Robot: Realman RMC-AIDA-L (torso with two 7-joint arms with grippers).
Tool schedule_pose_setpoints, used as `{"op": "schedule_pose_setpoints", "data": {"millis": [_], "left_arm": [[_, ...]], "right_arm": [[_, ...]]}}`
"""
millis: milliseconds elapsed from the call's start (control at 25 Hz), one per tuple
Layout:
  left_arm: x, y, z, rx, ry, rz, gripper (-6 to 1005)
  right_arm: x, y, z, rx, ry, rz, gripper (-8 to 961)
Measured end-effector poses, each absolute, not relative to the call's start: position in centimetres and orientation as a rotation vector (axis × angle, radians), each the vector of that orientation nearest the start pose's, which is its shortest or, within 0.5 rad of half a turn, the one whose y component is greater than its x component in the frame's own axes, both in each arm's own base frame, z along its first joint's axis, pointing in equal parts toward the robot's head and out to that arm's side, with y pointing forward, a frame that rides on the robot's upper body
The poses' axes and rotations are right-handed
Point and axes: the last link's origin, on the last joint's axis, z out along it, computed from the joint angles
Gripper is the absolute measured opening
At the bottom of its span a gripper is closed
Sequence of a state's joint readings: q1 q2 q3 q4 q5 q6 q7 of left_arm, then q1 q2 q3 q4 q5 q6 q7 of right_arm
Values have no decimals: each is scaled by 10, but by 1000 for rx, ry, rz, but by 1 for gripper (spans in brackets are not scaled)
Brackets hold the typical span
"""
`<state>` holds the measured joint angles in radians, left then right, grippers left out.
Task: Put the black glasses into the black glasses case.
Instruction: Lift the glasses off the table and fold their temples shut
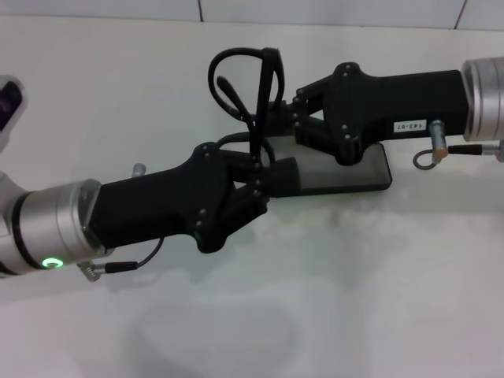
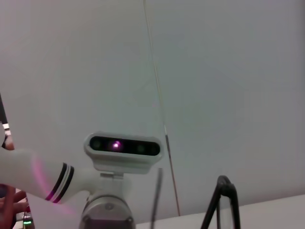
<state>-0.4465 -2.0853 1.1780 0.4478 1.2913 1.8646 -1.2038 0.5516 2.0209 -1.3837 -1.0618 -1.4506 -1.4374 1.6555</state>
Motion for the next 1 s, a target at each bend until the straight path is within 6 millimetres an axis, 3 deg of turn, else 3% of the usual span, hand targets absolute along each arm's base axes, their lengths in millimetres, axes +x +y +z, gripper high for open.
{"op": "schedule_pose_setpoints", "data": {"millis": [1000], "left_arm": [[-208,270,-26,-2729,-504,-1524,56]], "right_arm": [[111,338,-10,-2991,177,879,42]]}}
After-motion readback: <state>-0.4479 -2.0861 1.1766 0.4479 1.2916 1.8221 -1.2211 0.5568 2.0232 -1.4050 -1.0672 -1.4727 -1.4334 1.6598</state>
